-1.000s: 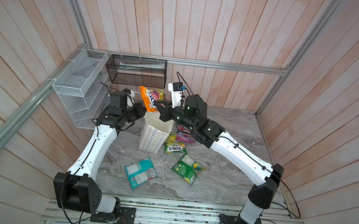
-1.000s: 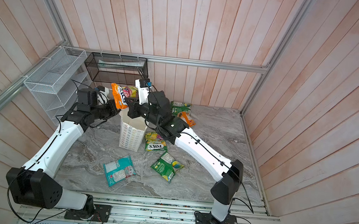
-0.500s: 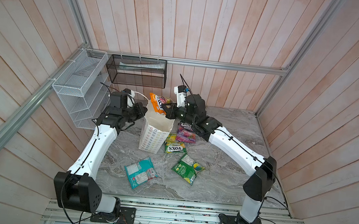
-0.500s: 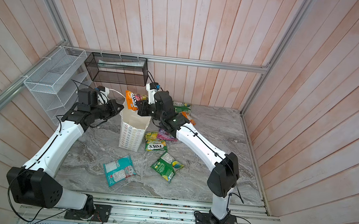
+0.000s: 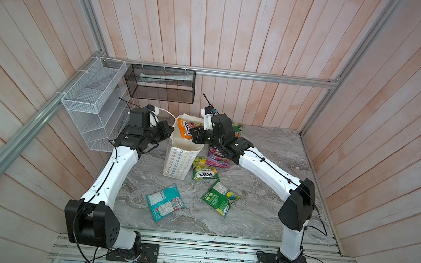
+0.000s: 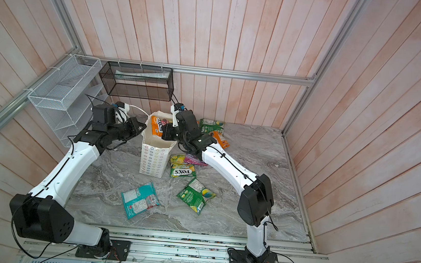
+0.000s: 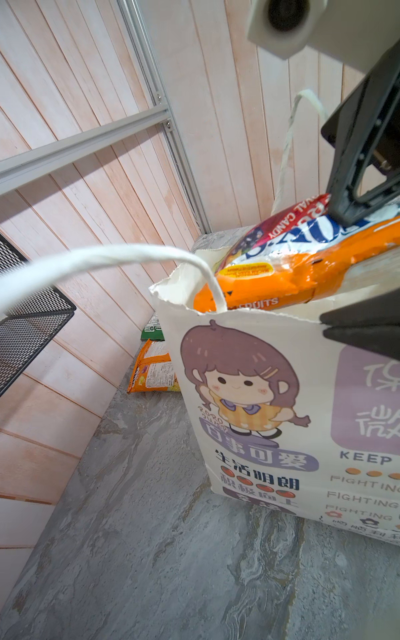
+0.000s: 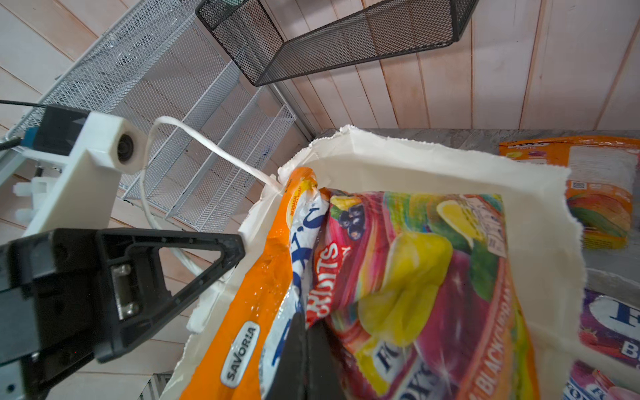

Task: Place the snacks into the paper bag
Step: Place the snack in the paper bag.

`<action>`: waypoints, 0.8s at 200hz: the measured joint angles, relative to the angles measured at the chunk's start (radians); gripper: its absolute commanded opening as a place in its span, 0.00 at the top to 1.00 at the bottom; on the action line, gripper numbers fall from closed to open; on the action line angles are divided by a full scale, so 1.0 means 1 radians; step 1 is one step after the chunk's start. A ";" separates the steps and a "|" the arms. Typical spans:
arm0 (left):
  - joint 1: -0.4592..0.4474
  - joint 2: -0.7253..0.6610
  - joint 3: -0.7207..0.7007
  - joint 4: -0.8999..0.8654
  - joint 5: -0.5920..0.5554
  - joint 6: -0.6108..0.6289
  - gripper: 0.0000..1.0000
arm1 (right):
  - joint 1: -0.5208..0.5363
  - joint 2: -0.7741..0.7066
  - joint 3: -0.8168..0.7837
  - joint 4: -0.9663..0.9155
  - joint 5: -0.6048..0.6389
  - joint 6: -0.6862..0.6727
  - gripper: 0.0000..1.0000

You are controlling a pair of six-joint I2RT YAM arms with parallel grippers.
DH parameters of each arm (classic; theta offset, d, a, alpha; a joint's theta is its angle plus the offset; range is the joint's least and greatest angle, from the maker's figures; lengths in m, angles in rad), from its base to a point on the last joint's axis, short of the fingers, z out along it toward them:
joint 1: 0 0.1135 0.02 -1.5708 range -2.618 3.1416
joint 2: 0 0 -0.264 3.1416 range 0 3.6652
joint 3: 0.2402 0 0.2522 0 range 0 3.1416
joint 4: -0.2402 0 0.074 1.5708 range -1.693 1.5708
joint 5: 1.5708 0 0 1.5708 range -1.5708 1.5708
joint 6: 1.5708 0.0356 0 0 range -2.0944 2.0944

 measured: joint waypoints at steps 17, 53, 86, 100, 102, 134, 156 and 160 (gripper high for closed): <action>0.000 0.000 0.000 0.000 0.001 0.000 1.00 | 0.001 0.006 0.013 -0.003 -0.001 -0.010 0.85; 0.002 0.004 -0.001 0.000 0.000 -0.004 1.00 | 0.004 0.022 0.090 -0.024 -0.009 -0.039 0.60; 0.005 0.006 -0.001 0.004 0.005 -0.008 1.00 | 0.010 0.025 0.195 -0.047 -0.026 -0.070 0.47; 0.007 0.006 -0.001 0.004 0.004 -0.008 1.00 | 0.013 0.029 0.252 -0.071 -0.031 -0.084 0.41; 0.008 0.006 -0.001 0.004 0.004 -0.008 1.00 | 0.013 0.030 0.264 -0.078 -0.032 -0.089 0.40; 0.021 0.015 -0.002 0.003 0.004 -0.018 1.00 | 0.024 0.043 0.428 -0.182 -0.019 -0.144 0.24; 0.029 0.018 -0.005 0.002 0.003 -0.022 1.00 | 0.028 0.008 0.447 -0.246 0.027 -0.194 0.18; 0.029 0.018 -0.006 0.002 0.003 -0.023 1.00 | 0.028 -0.002 0.441 -0.257 0.039 -0.199 0.18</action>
